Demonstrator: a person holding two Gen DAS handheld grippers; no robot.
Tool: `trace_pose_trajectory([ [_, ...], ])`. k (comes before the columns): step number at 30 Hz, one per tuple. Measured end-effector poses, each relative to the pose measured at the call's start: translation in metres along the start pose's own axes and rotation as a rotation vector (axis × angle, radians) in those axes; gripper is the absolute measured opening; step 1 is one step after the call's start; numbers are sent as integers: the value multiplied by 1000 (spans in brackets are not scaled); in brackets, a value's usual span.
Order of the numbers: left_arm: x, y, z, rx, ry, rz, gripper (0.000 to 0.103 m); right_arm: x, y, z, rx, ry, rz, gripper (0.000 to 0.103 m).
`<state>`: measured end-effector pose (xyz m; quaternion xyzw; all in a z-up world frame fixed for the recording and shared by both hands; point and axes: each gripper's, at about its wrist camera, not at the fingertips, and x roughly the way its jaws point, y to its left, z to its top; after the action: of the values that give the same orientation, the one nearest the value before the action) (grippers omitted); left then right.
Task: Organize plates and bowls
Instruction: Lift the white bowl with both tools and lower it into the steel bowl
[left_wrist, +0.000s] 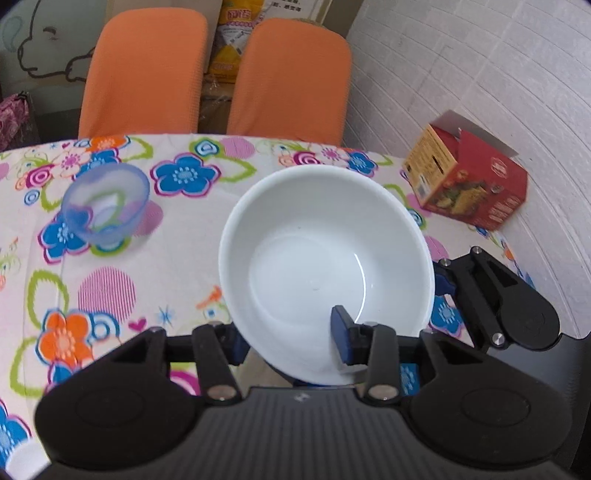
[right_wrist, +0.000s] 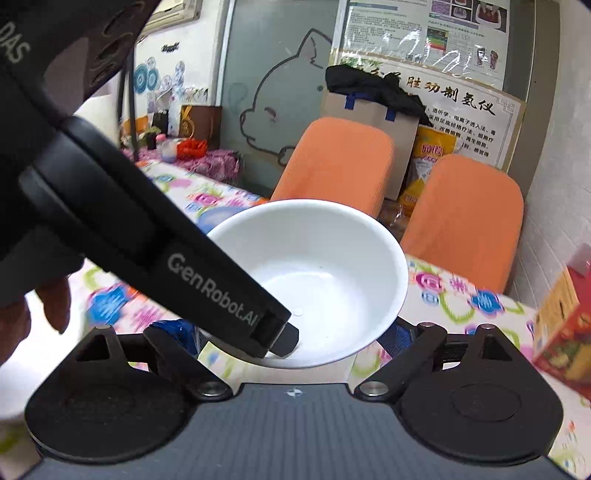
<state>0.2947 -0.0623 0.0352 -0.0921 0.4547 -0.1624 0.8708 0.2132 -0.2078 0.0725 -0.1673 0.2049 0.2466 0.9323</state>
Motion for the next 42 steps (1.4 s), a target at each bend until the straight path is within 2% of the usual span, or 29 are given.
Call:
trace_pose_trajectory([
  [6, -21, -22, -72, 16, 82, -40, 40, -46, 34, -44, -7, 62, -24, 81],
  [12, -12, -20, -107, 24, 140, -13, 41, -41, 41, -66, 60, 116, 25, 80],
  [15, -9, -14, -110, 12, 140, 11, 42, -39, 43, -71, 68, 126, 27, 80],
  [16, -9, -13, -110, 19, 134, 8, 45, -39, 42, -71, 71, 122, 30, 80],
  [17, -9, -12, -110, 21, 130, 5, 56, -39, 41, -71, 78, 119, 34, 80],
  [20, -13, -12, -107, 17, 125, -11, 67, -43, 42, -75, 84, 129, 53, 80],
  [22, -17, -12, -106, 31, 120, 7, 69, -47, 46, -77, 72, 128, 46, 80],
  [28, -21, -1, -96, -5, 200, -74, 69, -56, 46, -80, 44, 145, 17, 80],
  [35, -32, 6, -86, -20, 176, -80, 71, -55, 39, -84, 89, 164, 14, 80],
  [42, -45, 11, -88, -3, 124, -47, 71, -68, 40, -85, 82, 167, 17, 80],
])
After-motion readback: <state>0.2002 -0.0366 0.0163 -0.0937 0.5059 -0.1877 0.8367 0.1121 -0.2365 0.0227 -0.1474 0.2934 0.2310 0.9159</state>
